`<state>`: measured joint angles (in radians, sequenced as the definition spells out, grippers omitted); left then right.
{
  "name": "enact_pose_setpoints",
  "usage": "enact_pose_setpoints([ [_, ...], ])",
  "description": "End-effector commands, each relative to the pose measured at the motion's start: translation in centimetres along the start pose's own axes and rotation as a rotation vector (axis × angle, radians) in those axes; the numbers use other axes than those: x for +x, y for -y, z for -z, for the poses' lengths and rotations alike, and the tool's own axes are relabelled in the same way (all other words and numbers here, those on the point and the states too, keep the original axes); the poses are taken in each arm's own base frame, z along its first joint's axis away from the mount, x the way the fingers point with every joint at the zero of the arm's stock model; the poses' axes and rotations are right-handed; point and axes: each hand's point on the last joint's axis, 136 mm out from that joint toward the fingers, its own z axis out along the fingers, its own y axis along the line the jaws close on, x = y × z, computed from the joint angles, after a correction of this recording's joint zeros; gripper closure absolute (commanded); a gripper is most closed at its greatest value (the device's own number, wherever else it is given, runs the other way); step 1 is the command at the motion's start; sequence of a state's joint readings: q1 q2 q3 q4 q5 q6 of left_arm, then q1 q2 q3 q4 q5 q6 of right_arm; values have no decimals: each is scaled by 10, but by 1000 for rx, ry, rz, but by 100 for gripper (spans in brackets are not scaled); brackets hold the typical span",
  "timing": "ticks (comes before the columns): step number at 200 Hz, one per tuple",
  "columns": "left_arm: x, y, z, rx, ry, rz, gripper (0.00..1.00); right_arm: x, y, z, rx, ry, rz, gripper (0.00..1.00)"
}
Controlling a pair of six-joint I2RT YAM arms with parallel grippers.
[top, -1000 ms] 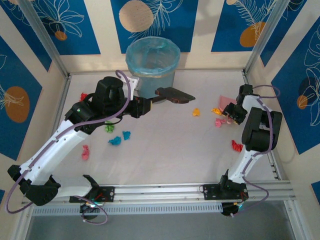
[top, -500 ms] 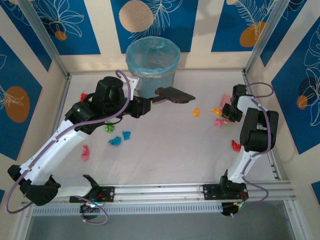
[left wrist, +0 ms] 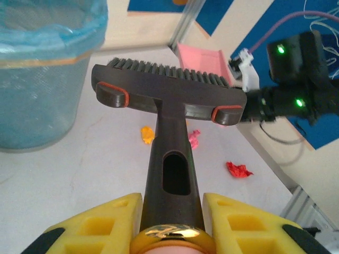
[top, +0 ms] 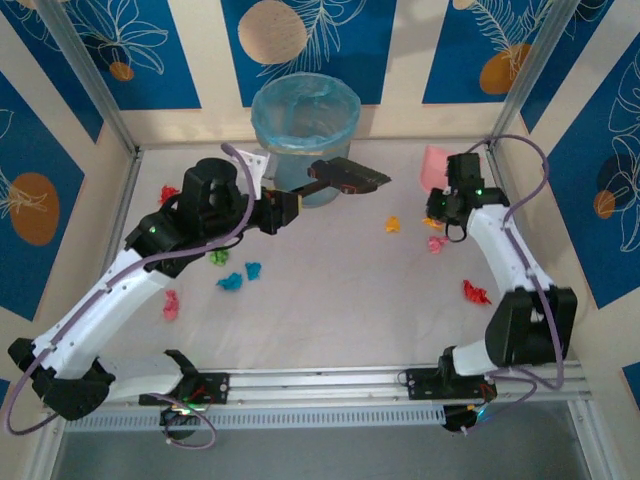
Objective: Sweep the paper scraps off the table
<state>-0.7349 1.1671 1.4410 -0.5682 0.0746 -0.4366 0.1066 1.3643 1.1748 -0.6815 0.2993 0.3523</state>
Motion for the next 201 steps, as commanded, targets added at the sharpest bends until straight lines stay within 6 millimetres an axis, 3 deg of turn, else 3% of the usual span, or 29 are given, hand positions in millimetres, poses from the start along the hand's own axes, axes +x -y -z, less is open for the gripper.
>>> enact_pose_setpoints([
  [1, -37, 2, 28, -10, 191, -21, 100, 45, -45, 16, -152, -69, 116, 100],
  [44, -39, -7, 46, -54, 252, -9, 100, 121, -95, 26, -238, -185, 379, 100],
  [73, -33, -27, 57, -148, 273, 25, 100, 171, -124, 17, -308, -288, 506, 100],
  [96, -22, -49, 67, -253, 278, 72, 100, 194, -142, 2, -315, -322, 617, 95],
  [154, 21, -93, 87, -467, 195, 160, 100, 223, -186, -40, -246, -377, 877, 87],
  [201, 57, -112, 91, -553, 100, 238, 100, 234, -204, -52, -256, -372, 944, 76],
])
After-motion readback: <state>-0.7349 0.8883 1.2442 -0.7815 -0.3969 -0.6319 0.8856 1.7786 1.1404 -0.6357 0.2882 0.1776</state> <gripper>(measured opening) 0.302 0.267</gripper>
